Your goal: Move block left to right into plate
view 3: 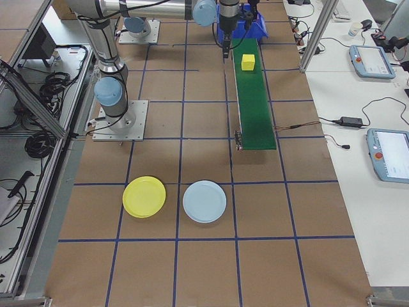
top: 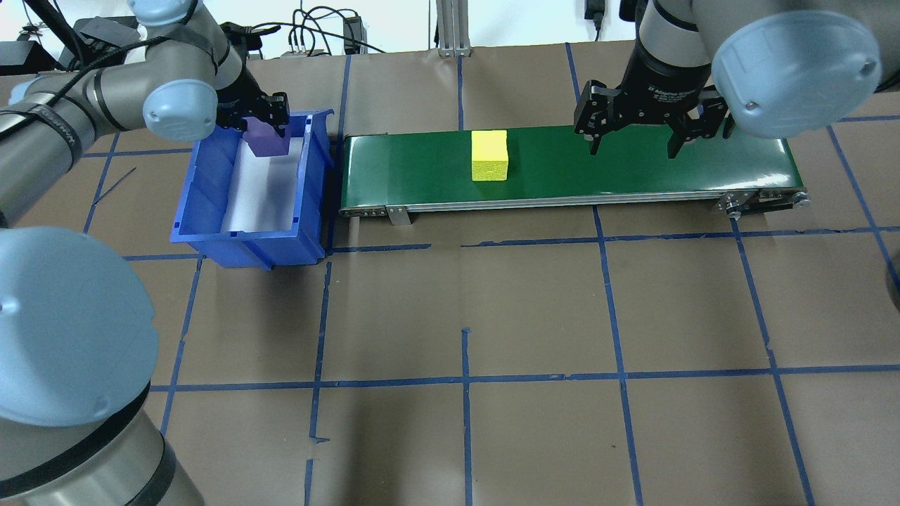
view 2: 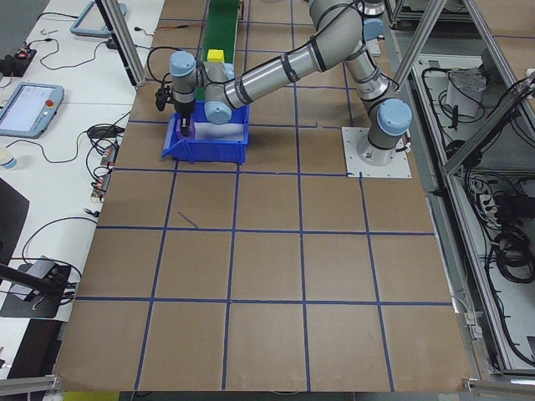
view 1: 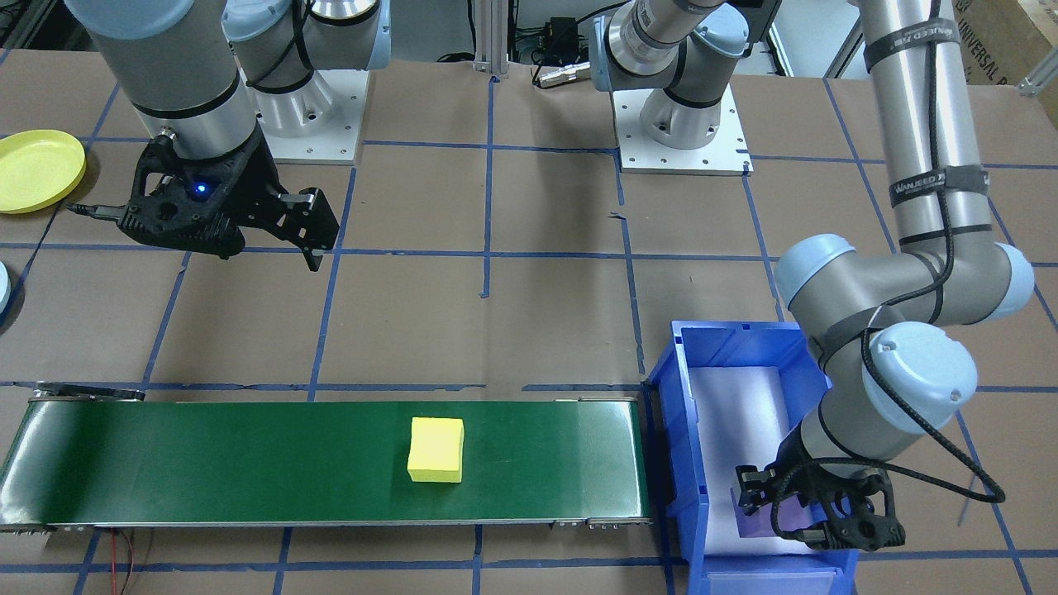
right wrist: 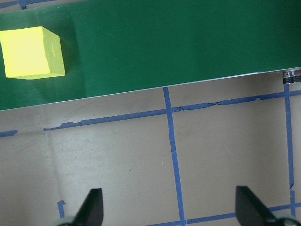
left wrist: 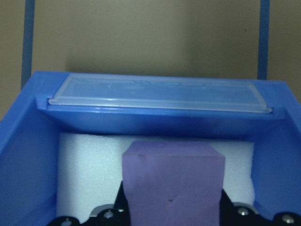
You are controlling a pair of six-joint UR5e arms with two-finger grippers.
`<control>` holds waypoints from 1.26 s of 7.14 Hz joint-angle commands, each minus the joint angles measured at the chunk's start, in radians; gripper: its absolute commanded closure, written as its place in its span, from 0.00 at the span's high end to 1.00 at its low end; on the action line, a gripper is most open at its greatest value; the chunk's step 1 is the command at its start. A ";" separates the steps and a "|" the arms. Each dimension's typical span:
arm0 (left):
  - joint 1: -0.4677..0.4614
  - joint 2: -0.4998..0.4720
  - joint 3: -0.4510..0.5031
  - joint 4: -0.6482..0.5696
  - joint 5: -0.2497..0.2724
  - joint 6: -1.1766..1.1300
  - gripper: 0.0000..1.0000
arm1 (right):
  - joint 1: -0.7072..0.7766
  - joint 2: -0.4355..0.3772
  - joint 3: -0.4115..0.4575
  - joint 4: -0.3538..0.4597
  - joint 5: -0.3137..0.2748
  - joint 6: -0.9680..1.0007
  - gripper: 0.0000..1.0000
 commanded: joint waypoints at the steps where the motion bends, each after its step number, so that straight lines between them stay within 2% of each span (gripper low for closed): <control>1: -0.020 0.104 0.006 -0.109 0.032 0.008 0.05 | 0.000 0.000 0.000 0.002 -0.002 -0.002 1.00; 3: -0.112 0.158 0.006 -0.162 0.039 -0.018 0.04 | 0.000 0.000 0.001 0.005 0.000 0.000 1.00; 5: -0.201 0.155 0.003 -0.170 0.014 -0.125 0.06 | 0.000 0.000 0.000 0.014 0.000 0.000 1.00; 6: -0.235 0.117 0.002 -0.152 -0.022 -0.173 0.04 | 0.000 0.000 0.000 0.014 -0.002 0.000 1.00; 7: -0.275 0.065 -0.007 -0.066 -0.024 -0.201 0.04 | 0.000 0.000 0.000 0.015 -0.002 0.000 1.00; 8: -0.290 0.028 -0.011 -0.038 -0.024 -0.224 0.05 | 0.000 0.000 0.000 0.015 -0.002 0.000 1.00; 9: -0.290 0.026 -0.018 -0.036 -0.030 -0.225 0.14 | 0.000 0.000 -0.002 0.014 -0.009 0.000 1.00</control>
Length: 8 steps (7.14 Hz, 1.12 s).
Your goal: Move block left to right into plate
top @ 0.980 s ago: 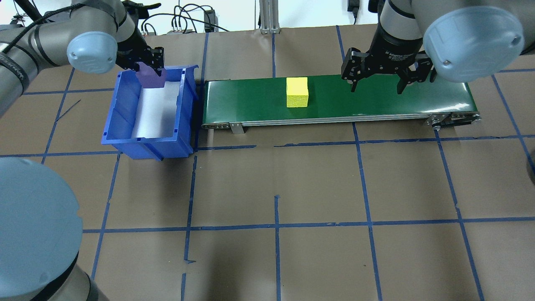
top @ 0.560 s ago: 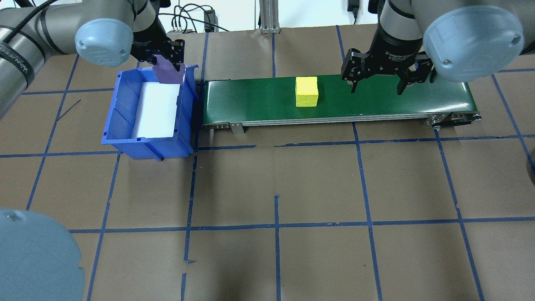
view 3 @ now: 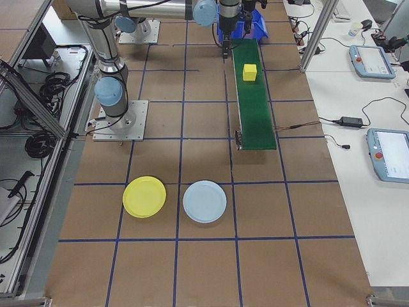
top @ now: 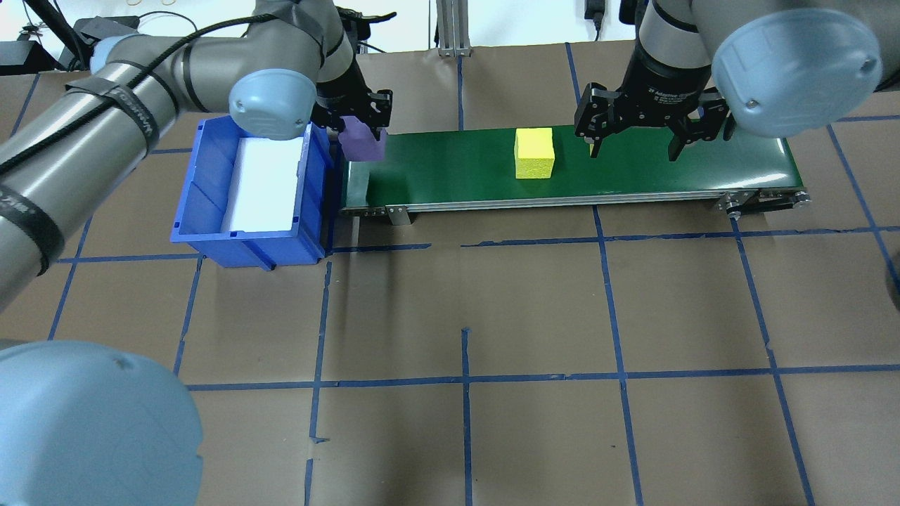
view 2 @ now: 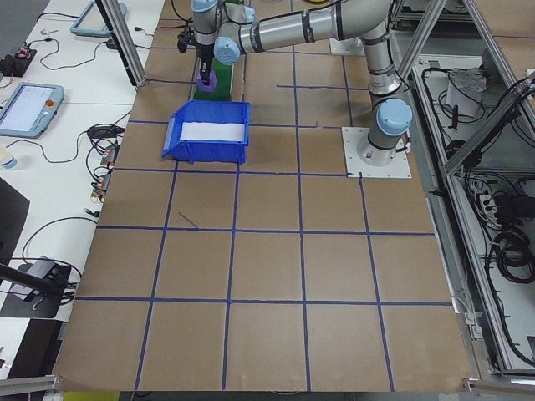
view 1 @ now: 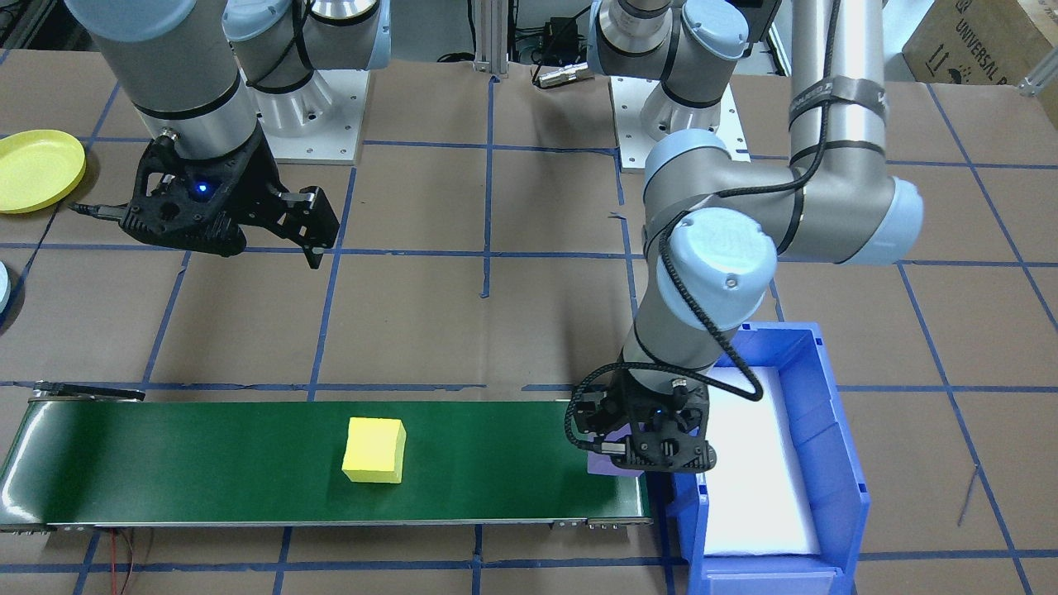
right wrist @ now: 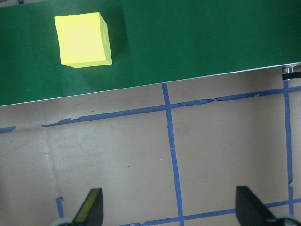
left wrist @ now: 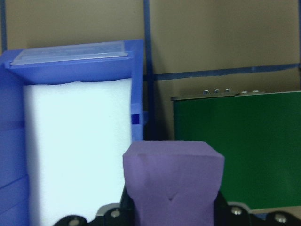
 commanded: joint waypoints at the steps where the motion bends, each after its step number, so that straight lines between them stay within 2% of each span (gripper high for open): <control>1: -0.012 -0.026 -0.042 0.057 -0.007 -0.015 0.39 | 0.000 -0.002 -0.001 -0.001 -0.009 0.000 1.00; 2: -0.012 -0.023 -0.072 0.123 -0.007 -0.003 0.73 | 0.000 0.000 -0.003 -0.001 -0.009 -0.002 1.00; 3: -0.012 -0.020 -0.065 0.117 -0.005 0.006 0.84 | 0.000 0.000 -0.004 -0.001 -0.009 -0.002 1.00; 5: -0.012 0.019 -0.060 0.093 0.007 0.017 0.87 | -0.014 0.000 -0.009 -0.007 -0.011 -0.006 1.00; 6: -0.011 0.041 -0.060 0.044 0.015 0.037 0.99 | -0.009 0.000 -0.010 -0.012 -0.009 -0.006 1.00; 7: 0.016 0.091 -0.048 0.028 0.053 0.043 1.00 | -0.020 0.001 -0.010 -0.012 -0.011 -0.009 1.00; 8: 0.083 0.186 -0.042 -0.136 0.070 0.066 1.00 | -0.029 -0.005 -0.013 -0.009 -0.018 -0.014 1.00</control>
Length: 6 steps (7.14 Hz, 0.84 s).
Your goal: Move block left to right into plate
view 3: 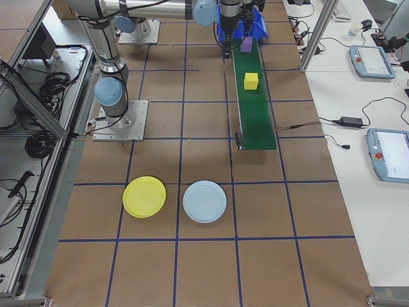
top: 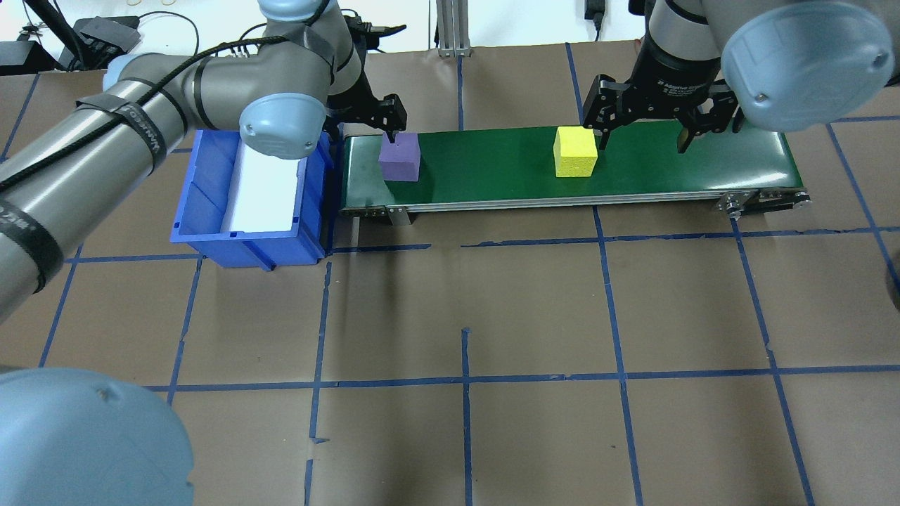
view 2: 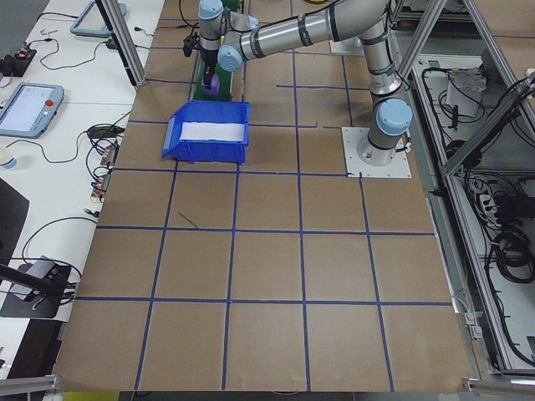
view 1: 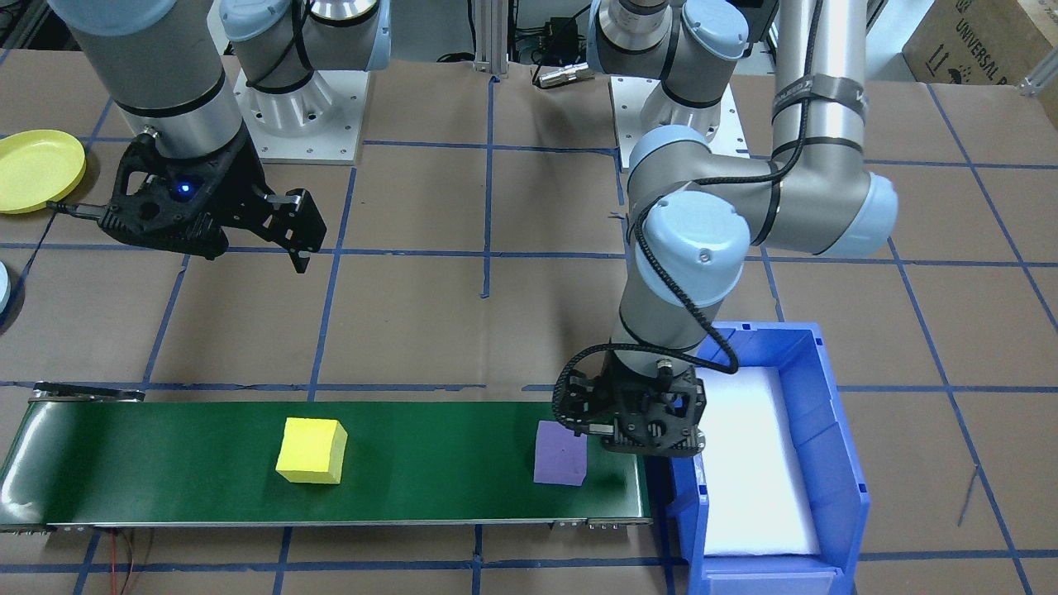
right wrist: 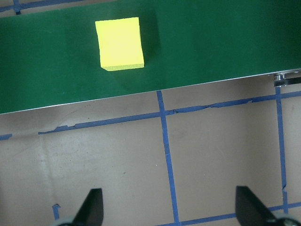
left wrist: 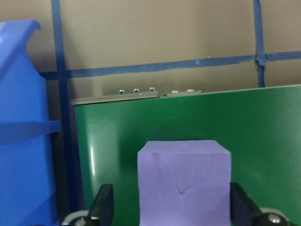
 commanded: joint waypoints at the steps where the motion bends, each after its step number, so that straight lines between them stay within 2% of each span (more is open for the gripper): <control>1: 0.119 0.188 -0.001 -0.227 0.023 0.076 1.00 | -0.037 -0.012 -0.006 0.006 -0.017 -0.010 1.00; 3: 0.240 0.298 -0.021 -0.397 0.027 0.130 1.00 | -0.101 -0.015 -0.006 -0.012 -0.017 -0.040 1.00; 4: 0.242 0.327 -0.021 -0.439 0.033 0.129 1.00 | -0.199 -0.016 -0.007 -0.014 -0.007 -0.157 1.00; 5: 0.239 0.353 -0.017 -0.508 0.064 0.129 1.00 | -0.285 -0.010 0.002 -0.020 -0.006 -0.307 1.00; 6: 0.236 0.358 -0.018 -0.510 0.064 0.129 1.00 | -0.323 0.028 0.006 -0.035 -0.005 -0.436 1.00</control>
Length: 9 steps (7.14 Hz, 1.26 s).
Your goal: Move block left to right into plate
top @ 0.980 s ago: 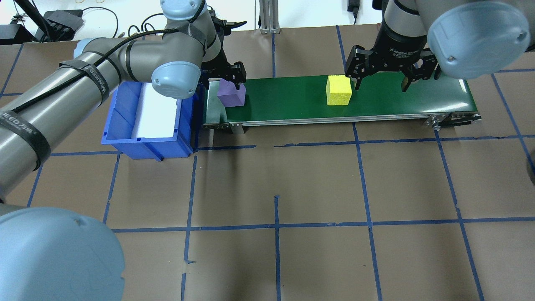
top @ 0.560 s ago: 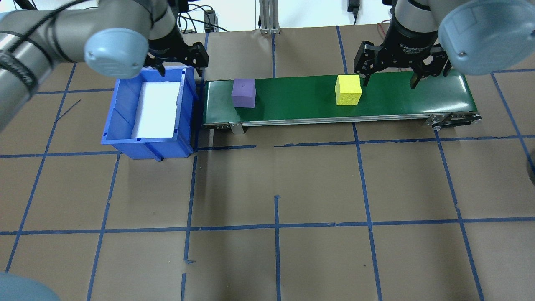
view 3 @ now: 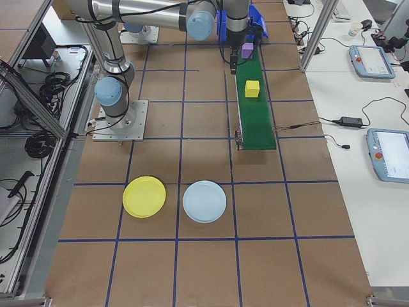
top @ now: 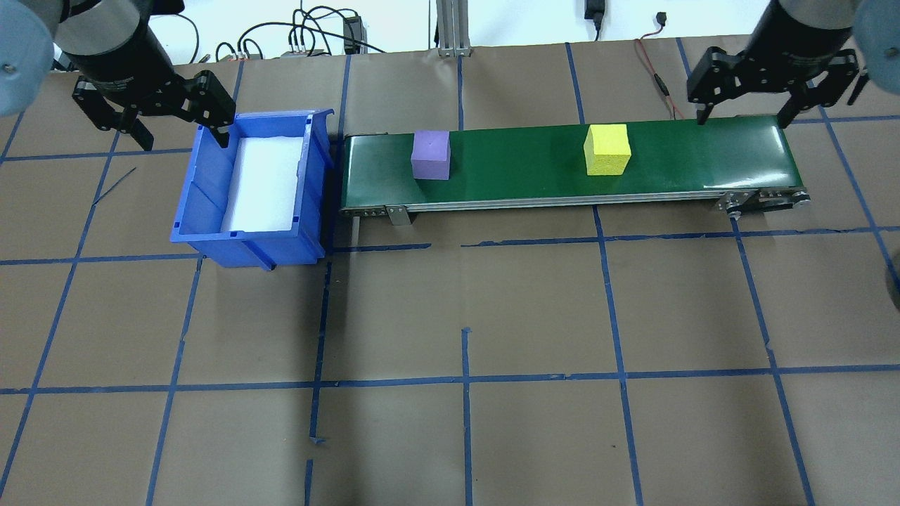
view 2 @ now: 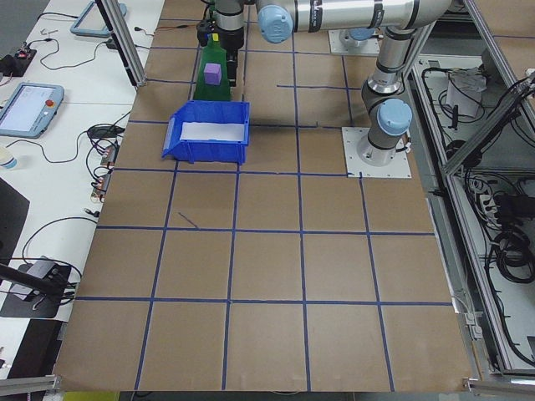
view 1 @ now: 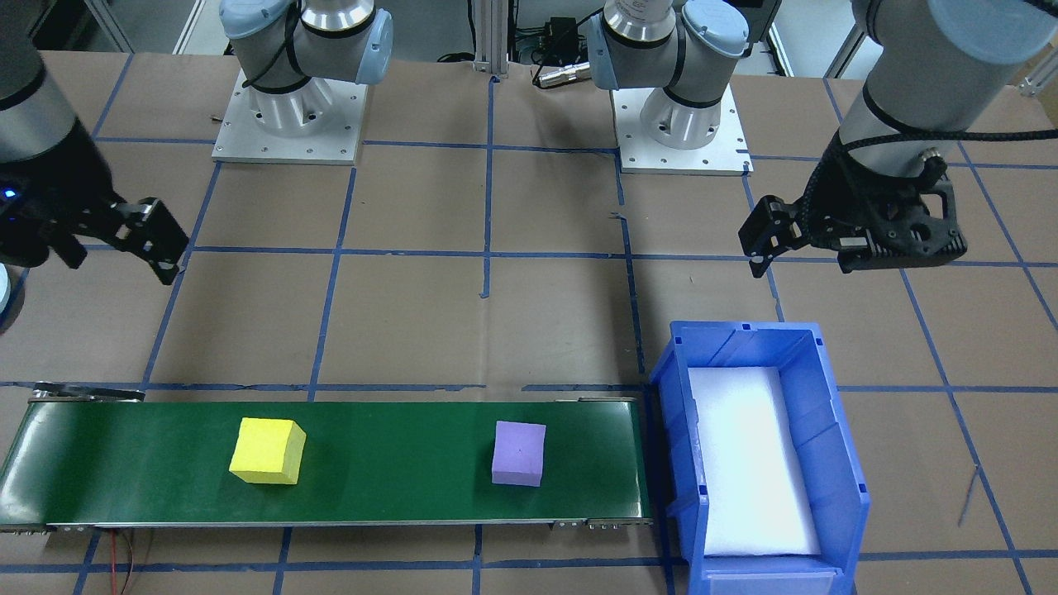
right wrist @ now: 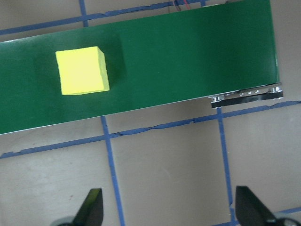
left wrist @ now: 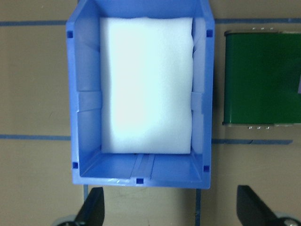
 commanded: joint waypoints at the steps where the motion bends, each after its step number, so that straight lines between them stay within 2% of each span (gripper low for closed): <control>1: -0.002 0.014 -0.005 -0.034 0.006 -0.004 1.00 | -0.088 0.117 -0.003 -0.050 0.004 -0.191 1.00; 2: 0.000 0.014 -0.009 -0.031 0.011 -0.002 1.00 | -0.106 0.166 -0.003 -0.111 0.010 -0.200 1.00; 3: 0.000 0.015 -0.012 -0.023 0.014 0.001 1.00 | -0.149 0.203 -0.004 -0.133 0.121 -0.218 1.00; 4: 0.000 0.015 -0.016 -0.022 0.016 0.001 1.00 | -0.171 0.222 -0.003 -0.144 0.206 -0.235 1.00; 6: 0.000 0.015 -0.017 -0.022 0.014 0.001 1.00 | -0.169 0.311 -0.009 -0.284 0.213 -0.234 1.00; 7: -0.002 0.014 -0.019 -0.022 0.011 -0.001 1.00 | -0.169 0.323 -0.009 -0.294 0.231 -0.231 1.00; 8: -0.002 0.014 -0.032 -0.020 0.011 -0.002 1.00 | -0.169 0.331 -0.006 -0.296 0.331 -0.226 1.00; 9: -0.005 0.017 -0.052 -0.020 0.013 -0.005 1.00 | -0.169 0.333 -0.004 -0.299 0.340 -0.237 1.00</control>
